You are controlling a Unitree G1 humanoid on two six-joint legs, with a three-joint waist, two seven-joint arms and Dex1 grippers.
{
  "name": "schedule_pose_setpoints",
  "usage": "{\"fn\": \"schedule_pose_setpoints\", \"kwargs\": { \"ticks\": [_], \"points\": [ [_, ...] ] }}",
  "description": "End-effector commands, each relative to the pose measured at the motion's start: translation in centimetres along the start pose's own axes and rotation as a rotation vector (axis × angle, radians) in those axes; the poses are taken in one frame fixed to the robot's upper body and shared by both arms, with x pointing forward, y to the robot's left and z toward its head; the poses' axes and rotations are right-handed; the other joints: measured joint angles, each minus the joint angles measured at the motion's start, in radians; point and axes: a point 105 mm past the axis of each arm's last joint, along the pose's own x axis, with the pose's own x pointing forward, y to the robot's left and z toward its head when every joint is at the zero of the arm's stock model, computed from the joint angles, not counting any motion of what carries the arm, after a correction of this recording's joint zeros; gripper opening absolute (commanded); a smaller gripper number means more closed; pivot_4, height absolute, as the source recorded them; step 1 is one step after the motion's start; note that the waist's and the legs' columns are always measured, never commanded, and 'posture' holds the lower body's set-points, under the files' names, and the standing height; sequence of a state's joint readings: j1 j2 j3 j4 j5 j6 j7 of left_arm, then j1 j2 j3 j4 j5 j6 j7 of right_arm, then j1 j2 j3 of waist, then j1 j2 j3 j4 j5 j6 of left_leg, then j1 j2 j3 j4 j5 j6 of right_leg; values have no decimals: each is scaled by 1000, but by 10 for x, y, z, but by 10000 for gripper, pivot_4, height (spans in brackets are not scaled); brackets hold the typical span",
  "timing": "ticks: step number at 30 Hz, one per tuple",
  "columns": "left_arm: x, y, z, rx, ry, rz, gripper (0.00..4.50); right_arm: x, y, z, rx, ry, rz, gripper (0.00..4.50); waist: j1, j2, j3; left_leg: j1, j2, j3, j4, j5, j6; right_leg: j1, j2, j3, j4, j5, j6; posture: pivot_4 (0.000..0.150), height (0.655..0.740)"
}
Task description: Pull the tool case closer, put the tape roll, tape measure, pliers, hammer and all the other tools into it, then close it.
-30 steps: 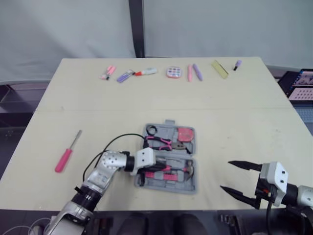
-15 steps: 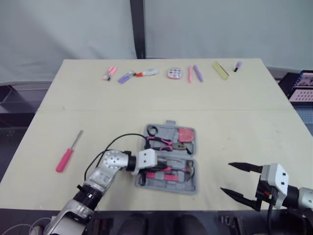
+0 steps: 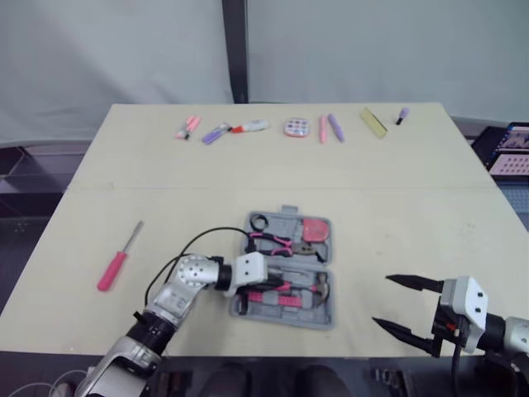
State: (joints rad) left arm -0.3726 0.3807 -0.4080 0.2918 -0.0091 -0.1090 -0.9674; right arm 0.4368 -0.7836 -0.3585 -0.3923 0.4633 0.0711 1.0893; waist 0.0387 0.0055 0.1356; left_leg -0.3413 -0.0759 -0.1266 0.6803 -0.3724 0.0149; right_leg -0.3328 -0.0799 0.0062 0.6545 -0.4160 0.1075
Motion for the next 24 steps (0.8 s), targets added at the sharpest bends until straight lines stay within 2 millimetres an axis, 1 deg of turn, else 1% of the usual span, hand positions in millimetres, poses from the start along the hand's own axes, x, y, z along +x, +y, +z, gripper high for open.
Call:
{"fn": "schedule_pose_setpoints", "kwargs": {
  "ticks": [1, 3, 7, 13, 17, 23, 24],
  "points": [
    [0, -29, -60, -172, 215, -48, 127, -4, -4, 10, -36, -20, -13, 45000, 3, 0, 0, 5, 0, 0, -2, 0, 0, 6, 0, 0, -3, 0, 0, 1500, 7400],
    [0, -31, -64, -189, 223, -43, 127, -4, -4, 10, -36, -19, -12, 45000, 7, 1, -1, 7, 1, -1, -2, -1, 1, 10, 0, 0, -9, 0, 0, 1500, 7400],
    [0, -33, -70, -219, 236, -39, 127, -4, -5, 11, -37, -18, -11, 45000, 10, 2, -5, 7, 1, -1, -2, -1, 1, 10, 0, 0, -10, 0, 0, 1500, 7400],
    [-2, -36, -77, -236, 258, -40, 127, -3, -5, 12, -38, -18, -10, 45000, 9, 0, -11, 8, 1, -1, -4, -1, 1, 11, 0, 0, -11, 0, 0, 1500, 7400],
    [-3, -40, -83, -245, 292, -55, 127, -3, -5, 11, -37, -18, -9, 45000, 9, 2, -13, 8, 1, -1, -5, -1, 1, 11, 0, 0, -12, 0, 0, 1500, 7400],
    [-2, -34, -77, -247, 251, -32, 127, 0, -5, 12, -36, -21, -7, 45000, 9, 2, -13, 9, 1, -1, -5, -1, 1, 11, 0, 0, -12, 0, 0, 1500, 7400],
    [-4, -31, -71, -255, 220, -21, 127, 1, -6, 12, -35, -24, -7, 45000, 9, 2, -13, 9, 1, -1, -5, -1, 1, 11, 0, 0, -13, 0, 0, 1500, 7400]
  ]
}}
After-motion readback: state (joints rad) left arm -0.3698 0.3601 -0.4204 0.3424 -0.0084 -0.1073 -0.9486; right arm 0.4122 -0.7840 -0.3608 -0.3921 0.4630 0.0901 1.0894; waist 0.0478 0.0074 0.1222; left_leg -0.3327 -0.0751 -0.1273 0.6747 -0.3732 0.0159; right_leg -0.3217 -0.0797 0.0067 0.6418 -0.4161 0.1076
